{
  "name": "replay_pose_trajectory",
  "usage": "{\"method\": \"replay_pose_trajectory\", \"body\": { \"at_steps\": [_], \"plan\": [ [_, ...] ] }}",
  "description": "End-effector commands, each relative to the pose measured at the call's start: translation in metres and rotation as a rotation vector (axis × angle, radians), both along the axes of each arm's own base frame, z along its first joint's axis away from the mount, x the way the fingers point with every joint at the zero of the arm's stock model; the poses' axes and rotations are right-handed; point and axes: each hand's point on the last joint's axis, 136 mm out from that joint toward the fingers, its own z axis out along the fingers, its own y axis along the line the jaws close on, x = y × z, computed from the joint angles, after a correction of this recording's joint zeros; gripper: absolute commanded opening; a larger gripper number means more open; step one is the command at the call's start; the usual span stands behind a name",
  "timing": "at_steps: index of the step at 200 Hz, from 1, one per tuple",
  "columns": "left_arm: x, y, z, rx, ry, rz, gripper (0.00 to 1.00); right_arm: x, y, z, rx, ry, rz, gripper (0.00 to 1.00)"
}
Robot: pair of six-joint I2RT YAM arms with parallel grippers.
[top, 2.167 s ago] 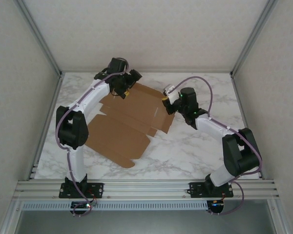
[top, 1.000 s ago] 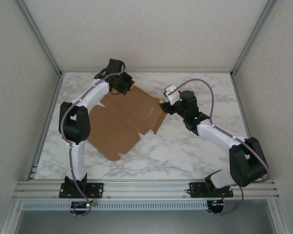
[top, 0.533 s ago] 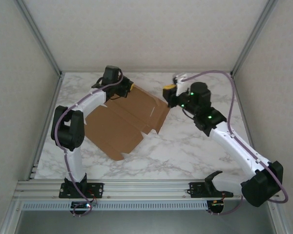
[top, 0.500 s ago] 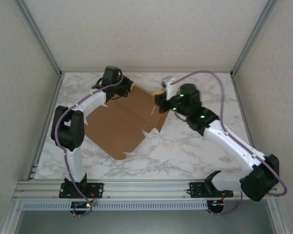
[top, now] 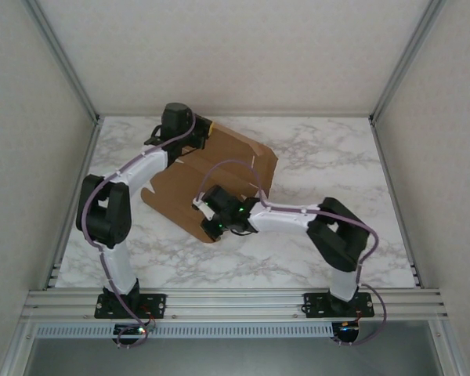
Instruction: Fold the paper box
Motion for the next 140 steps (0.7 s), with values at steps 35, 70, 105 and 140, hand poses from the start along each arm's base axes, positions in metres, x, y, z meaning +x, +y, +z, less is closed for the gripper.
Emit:
{"method": "replay_pose_trajectory", "body": {
  "at_steps": [35,70,105,140],
  "plan": [
    [-0.025,0.009,0.020,0.018,-0.054,0.038,0.00,0.031,-0.027,-0.044,-0.143,0.038,-0.172,0.00],
    [-0.040,0.024,0.012,0.085,-0.037,0.077,0.00,0.038,-0.055,-0.061,-0.252,0.028,-0.216,0.00],
    [-0.050,0.032,0.007,0.123,-0.026,0.093,0.00,0.045,-0.086,-0.061,-0.276,0.040,-0.273,0.00],
    [-0.054,0.047,0.003,0.202,-0.021,0.157,0.00,0.051,-0.113,-0.055,-0.255,0.050,-0.291,0.00]
  ]
}}
